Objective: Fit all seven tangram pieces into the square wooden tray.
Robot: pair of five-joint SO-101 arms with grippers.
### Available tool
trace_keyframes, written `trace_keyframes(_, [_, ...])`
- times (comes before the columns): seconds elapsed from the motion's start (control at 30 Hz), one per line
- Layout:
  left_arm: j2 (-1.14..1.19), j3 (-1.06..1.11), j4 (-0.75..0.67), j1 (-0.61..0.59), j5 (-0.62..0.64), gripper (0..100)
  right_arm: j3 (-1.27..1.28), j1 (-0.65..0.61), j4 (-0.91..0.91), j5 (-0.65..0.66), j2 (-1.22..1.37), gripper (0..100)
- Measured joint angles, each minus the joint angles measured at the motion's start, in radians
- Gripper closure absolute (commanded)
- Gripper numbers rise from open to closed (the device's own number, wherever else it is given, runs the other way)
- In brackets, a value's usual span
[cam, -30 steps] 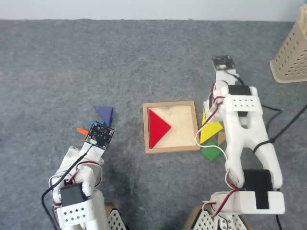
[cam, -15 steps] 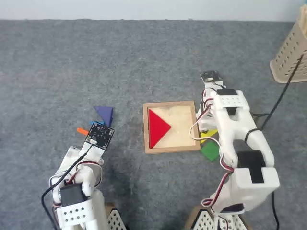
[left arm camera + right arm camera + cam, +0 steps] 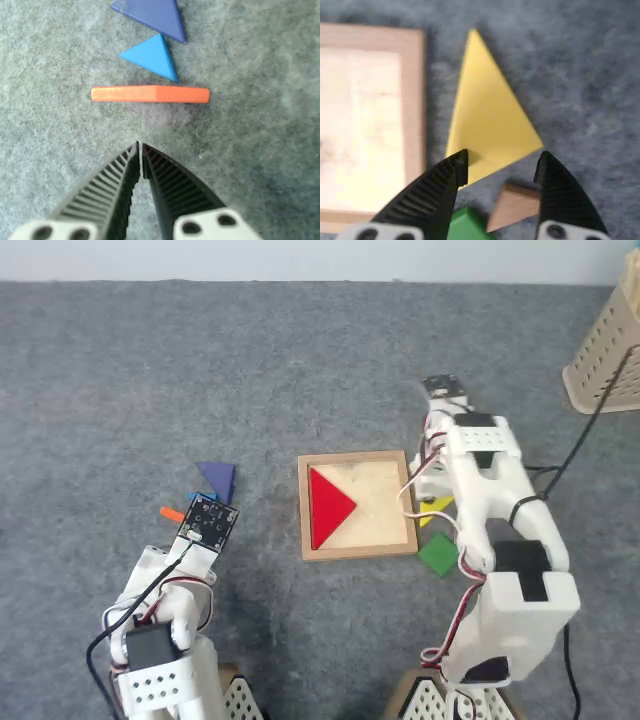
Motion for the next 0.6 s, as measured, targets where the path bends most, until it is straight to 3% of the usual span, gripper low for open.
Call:
trace_keyframes(0.27, [0.000, 0.000, 0.000, 0.000, 0.000, 99, -0.091, 0.098, 0.032, 0.000, 0.003, 77.4])
trace_keyframes(0.6, [0.000, 0.000, 0.000, 0.000, 0.000, 99, -0.183, -0.063, 0.123, 0.000, 0.060, 75.3])
